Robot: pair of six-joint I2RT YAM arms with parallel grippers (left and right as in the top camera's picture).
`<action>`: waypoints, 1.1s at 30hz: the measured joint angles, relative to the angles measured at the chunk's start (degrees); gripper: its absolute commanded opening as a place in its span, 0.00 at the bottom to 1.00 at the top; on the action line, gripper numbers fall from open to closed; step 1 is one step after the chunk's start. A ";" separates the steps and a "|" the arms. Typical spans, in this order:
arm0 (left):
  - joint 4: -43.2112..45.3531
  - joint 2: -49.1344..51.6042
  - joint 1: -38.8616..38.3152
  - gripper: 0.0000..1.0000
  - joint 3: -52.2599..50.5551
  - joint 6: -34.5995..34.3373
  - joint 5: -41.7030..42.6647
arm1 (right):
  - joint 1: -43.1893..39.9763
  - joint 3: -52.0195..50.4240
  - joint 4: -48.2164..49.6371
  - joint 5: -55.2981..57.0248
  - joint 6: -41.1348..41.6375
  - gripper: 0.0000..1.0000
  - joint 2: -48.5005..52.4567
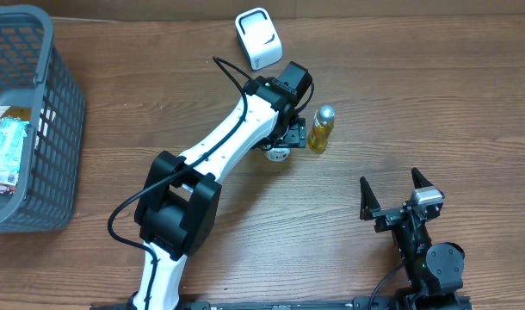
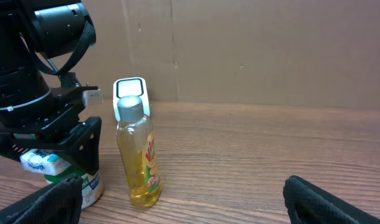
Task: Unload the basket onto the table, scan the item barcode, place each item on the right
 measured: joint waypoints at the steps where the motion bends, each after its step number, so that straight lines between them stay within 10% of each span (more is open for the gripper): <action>1: -0.02 0.00 0.00 0.93 0.00 0.04 0.02 | 0.00 0.00 0.00 0.00 -0.02 1.00 0.00; 15: 0.02 -2.93 5.57 1.00 7.04 4.22 -0.72 | 0.00 0.00 0.00 0.00 0.00 1.00 -0.02; 33: -4.07 -21.86 48.81 0.99 27.15 33.48 -13.73 | 0.00 0.00 -0.02 0.00 0.00 1.00 -0.02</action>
